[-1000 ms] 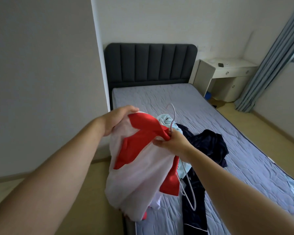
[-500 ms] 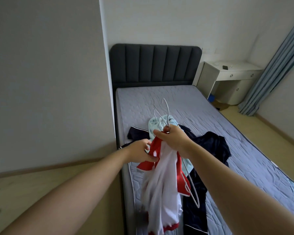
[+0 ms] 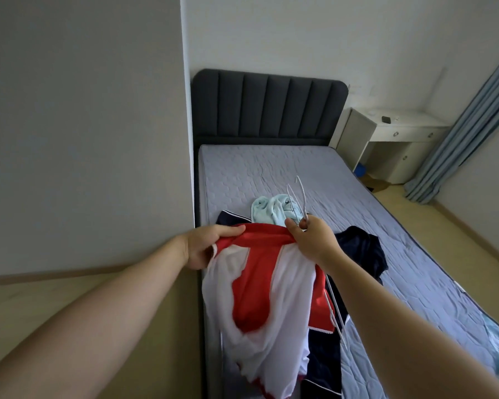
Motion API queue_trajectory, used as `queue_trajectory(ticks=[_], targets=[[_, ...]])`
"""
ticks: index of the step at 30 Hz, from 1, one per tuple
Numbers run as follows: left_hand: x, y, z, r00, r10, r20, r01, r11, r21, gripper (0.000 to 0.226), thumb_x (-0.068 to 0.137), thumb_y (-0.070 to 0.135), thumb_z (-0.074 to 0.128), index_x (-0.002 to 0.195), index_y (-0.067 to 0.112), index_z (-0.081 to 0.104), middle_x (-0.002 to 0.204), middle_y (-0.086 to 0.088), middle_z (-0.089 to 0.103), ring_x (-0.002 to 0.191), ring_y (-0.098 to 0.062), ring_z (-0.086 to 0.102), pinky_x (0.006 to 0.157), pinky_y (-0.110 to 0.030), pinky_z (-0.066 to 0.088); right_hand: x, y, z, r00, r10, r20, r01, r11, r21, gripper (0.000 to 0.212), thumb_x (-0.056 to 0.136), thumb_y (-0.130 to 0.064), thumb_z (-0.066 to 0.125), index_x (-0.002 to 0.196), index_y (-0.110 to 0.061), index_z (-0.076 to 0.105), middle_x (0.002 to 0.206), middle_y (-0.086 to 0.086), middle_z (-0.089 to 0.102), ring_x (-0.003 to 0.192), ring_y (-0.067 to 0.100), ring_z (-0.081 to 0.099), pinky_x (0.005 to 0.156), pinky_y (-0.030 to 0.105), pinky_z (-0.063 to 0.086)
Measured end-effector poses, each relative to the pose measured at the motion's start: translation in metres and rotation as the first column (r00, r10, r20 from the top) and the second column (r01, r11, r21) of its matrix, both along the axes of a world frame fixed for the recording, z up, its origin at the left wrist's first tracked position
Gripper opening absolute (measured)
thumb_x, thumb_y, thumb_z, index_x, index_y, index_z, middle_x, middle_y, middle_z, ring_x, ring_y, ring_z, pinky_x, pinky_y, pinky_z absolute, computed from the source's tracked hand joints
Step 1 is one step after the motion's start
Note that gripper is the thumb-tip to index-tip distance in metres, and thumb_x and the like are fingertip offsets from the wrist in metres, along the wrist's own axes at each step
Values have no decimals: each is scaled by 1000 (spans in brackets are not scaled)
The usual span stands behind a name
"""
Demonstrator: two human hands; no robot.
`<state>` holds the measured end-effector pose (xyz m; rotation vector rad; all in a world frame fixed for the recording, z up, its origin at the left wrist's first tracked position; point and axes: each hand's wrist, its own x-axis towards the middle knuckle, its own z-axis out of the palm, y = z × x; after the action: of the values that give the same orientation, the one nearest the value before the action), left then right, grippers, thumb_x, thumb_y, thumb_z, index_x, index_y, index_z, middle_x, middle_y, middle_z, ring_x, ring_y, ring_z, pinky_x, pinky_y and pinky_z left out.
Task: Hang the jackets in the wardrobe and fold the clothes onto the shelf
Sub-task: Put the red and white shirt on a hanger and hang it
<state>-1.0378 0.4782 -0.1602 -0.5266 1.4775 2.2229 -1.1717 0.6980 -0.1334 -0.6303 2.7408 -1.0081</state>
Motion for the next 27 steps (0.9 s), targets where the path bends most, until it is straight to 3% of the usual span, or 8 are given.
queue_trajectory(ticks=[5,9,12,16,18,21,24,27], targets=[[5,-10,28,985,-166,-54,162,984,-77,22,76,-1,65,95,1,76,99,-19,72,92,-29,70,88,-40,55,3,-2,-8,1000,-26,0,26,999,25,43,97,-49,55,69,-19,38,65,-5,47,65,17,46,58,32,32],[4,-12,23,998,-2,57,10,990,-140,23,87,-8,52,100,-3,71,107,-24,69,102,-35,66,93,-45,54,9,-8,-11,1000,-14,3,13,999,39,52,100,-51,46,63,-16,37,58,-2,46,55,16,44,51,30,28],[3,-15,15,963,238,128,-216,963,-162,19,94,-2,48,85,1,64,83,-18,68,77,-28,67,82,-40,56,19,-12,-14,1000,7,-24,-7,1000,10,57,101,-57,37,60,-18,43,60,2,55,63,24,53,57,32,35],[8,-29,-3,830,541,138,-499,829,-250,22,103,13,52,84,6,60,78,-13,63,69,-23,60,70,-38,54,40,-24,-21,998,62,-25,-63,996,-57,64,101,-61,29,65,-12,53,59,0,60,62,20,58,59,33,42],[13,-41,-13,739,667,94,-619,728,-296,23,103,9,51,81,8,58,78,-11,59,65,-21,56,63,-34,49,50,-33,-25,993,71,93,-56,986,-155,64,101,-57,32,66,-9,56,55,-2,57,56,18,54,59,32,41],[25,-64,-18,630,776,26,-713,591,-377,16,97,1,56,81,5,59,83,-14,58,69,-25,57,69,-36,50,63,-40,-32,943,130,306,-22,942,-334,54,102,-46,45,59,-16,57,44,-9,46,42,9,42,52,28,33],[37,-84,-10,600,800,-23,-736,540,-407,13,79,-13,64,78,0,64,69,-17,64,55,-24,63,57,-34,56,67,-41,-37,944,198,265,-133,960,-245,54,100,-40,49,51,-17,53,36,-8,41,33,4,36,45,23,32],[39,-97,0,585,797,-153,-762,475,-439,16,79,-12,63,84,3,67,82,-19,65,69,-25,63,73,-38,54,65,-45,-36,948,216,235,-178,968,-175,53,97,-35,50,48,-16,51,35,-7,41,32,4,36,43,22,32]])
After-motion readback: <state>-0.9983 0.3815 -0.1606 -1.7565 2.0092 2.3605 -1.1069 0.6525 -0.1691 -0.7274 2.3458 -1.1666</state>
